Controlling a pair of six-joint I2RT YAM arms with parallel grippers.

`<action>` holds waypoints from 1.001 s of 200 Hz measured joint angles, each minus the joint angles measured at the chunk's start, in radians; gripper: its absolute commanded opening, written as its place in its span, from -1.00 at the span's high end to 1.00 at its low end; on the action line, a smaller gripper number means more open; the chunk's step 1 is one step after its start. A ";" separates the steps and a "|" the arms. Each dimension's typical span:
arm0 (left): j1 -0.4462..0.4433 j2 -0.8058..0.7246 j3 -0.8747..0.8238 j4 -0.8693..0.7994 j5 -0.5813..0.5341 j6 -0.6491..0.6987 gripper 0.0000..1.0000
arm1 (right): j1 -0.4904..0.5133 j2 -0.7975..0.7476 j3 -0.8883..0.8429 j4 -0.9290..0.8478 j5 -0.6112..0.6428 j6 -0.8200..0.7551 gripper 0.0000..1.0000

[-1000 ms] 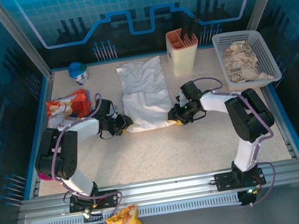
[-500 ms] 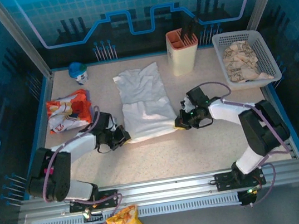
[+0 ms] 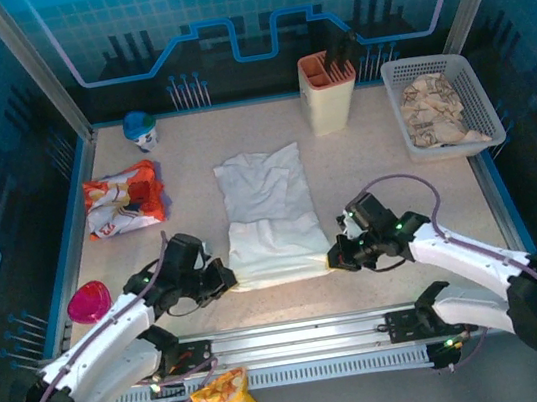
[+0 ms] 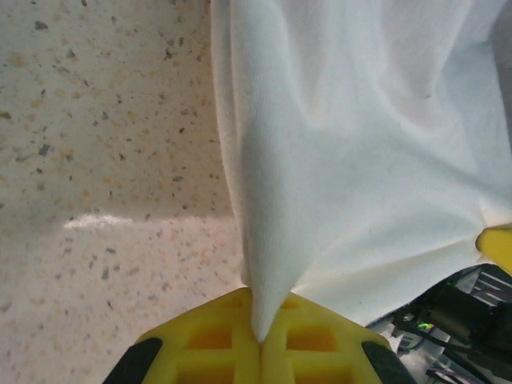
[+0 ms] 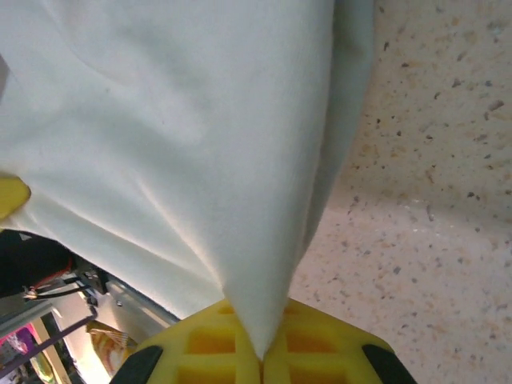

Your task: Fold and stack the t-shirts

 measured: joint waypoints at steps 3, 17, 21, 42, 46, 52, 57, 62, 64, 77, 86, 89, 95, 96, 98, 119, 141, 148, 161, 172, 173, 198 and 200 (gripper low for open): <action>-0.001 -0.002 0.011 -0.011 -0.003 -0.003 0.97 | -0.002 -0.002 0.012 -0.009 0.002 0.000 1.00; -0.001 0.013 0.070 -0.047 -0.018 -0.008 0.98 | -0.016 0.017 0.084 -0.056 0.006 -0.008 1.00; 0.000 0.026 0.090 -0.055 -0.021 -0.008 0.98 | -0.022 0.029 0.111 -0.069 0.008 -0.015 1.00; 0.006 0.123 0.190 -0.077 -0.029 0.001 1.00 | -0.058 0.109 0.237 -0.106 0.012 -0.050 1.00; 0.011 0.147 0.209 -0.077 -0.030 0.007 1.00 | -0.065 0.125 0.257 -0.106 0.012 -0.058 1.00; 0.019 0.177 0.236 -0.080 -0.030 0.014 1.00 | -0.076 0.149 0.288 -0.110 0.012 -0.068 1.00; 0.027 0.200 0.257 -0.081 -0.029 0.018 1.00 | -0.085 0.167 0.311 -0.113 0.011 -0.073 1.00; 0.038 0.220 0.277 -0.082 -0.029 0.022 1.00 | -0.094 0.189 0.339 -0.117 0.010 -0.083 1.00; 0.043 0.227 0.285 -0.082 -0.029 0.024 1.00 | -0.098 0.198 0.351 -0.120 0.010 -0.086 1.00; 0.074 0.264 0.332 -0.087 -0.029 0.036 1.00 | -0.119 0.247 0.417 -0.135 0.008 -0.107 1.00; 0.097 0.285 0.368 -0.093 -0.029 0.050 1.00 | -0.132 0.277 0.462 -0.145 0.008 -0.122 1.00; 0.104 0.291 0.379 -0.095 -0.029 0.051 1.00 | -0.137 0.286 0.477 -0.148 0.008 -0.125 1.00; 0.122 0.306 0.406 -0.097 -0.028 0.062 1.00 | -0.146 0.304 0.507 -0.153 0.006 -0.135 1.00; 0.123 0.307 0.409 -0.097 -0.028 0.063 1.00 | -0.147 0.306 0.510 -0.153 0.007 -0.136 1.00; 0.130 0.313 0.418 -0.097 -0.029 0.067 1.00 | -0.150 0.309 0.516 -0.153 0.006 -0.138 1.00; 0.185 0.372 0.497 -0.092 -0.016 0.100 1.00 | -0.184 0.357 0.588 -0.160 -0.009 -0.165 1.00; 0.214 0.428 0.543 -0.086 0.000 0.128 1.00 | -0.210 0.400 0.623 -0.161 -0.028 -0.187 1.00; 0.216 0.441 0.548 -0.086 0.005 0.133 1.00 | -0.214 0.406 0.624 -0.161 -0.030 -0.191 1.00; 0.216 0.455 0.549 -0.087 0.014 0.148 1.00 | -0.216 0.410 0.624 -0.168 -0.034 -0.200 1.00; 0.216 0.458 0.547 -0.087 0.021 0.151 1.00 | -0.216 0.408 0.622 -0.171 -0.040 -0.203 1.00; 0.216 0.458 0.546 -0.086 0.022 0.151 1.00 | -0.216 0.408 0.621 -0.170 -0.040 -0.203 1.00; 0.216 0.418 0.492 -0.067 0.045 0.150 1.00 | -0.214 0.363 0.556 -0.158 -0.058 -0.208 1.00; 0.216 0.412 0.486 -0.066 0.047 0.150 1.00 | -0.214 0.356 0.547 -0.158 -0.058 -0.208 1.00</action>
